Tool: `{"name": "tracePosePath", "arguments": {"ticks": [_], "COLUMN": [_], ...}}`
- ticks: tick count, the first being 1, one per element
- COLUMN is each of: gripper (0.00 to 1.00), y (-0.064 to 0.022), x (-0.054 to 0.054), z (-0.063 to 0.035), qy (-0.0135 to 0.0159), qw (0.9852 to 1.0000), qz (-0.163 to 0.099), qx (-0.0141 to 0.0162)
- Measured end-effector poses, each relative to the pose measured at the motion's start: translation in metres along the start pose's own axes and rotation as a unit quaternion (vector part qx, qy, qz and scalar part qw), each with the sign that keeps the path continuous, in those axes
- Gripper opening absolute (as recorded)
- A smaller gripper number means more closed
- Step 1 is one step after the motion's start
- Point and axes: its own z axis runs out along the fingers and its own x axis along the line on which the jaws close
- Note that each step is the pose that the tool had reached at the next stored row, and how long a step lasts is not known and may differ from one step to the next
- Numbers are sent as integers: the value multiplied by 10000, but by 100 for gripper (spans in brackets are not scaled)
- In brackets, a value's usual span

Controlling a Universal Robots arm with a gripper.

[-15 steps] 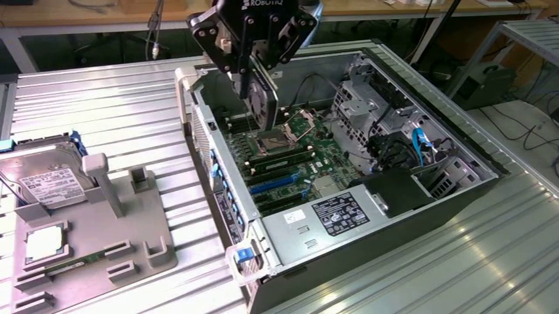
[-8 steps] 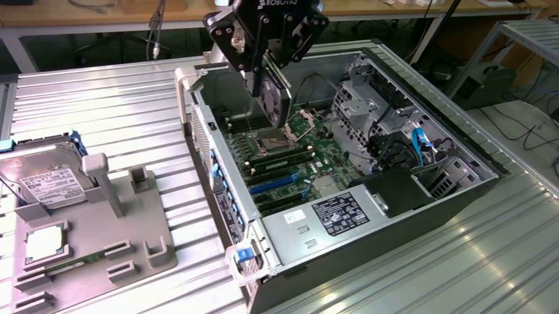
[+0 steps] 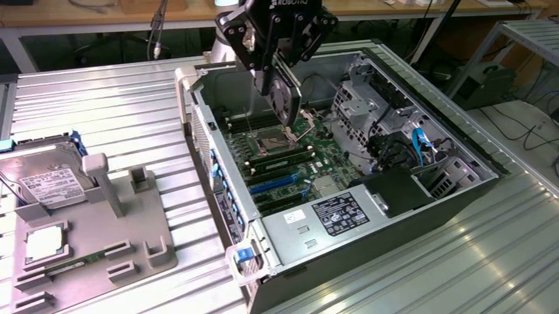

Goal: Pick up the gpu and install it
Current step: 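Pick up the gpu and move the gpu toward the slot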

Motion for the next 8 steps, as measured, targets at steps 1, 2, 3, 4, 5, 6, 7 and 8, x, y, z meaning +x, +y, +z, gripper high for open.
{"name": "tracePosePath", "arguments": {"ticks": [1,2,3,4,5,6,7,8], "gripper": [29,29,29,29,29,29,29,29], "y": [0,-1,-1,-2,-2,-2,-2,-3], "x": [-20,-39,-52,-63,-74,-85,-100,-111], "z": [1,1,2,2,3,3,4,4], "qy": [0,0,0,0,-1,-1,-1,-1], "qw": [10000,10000,10000,10000,10000,10000,10000,10000], "qz": [0,0,0,0,0,0,0,0], "qx": [0,0,0,0,0,0,0,0]}}
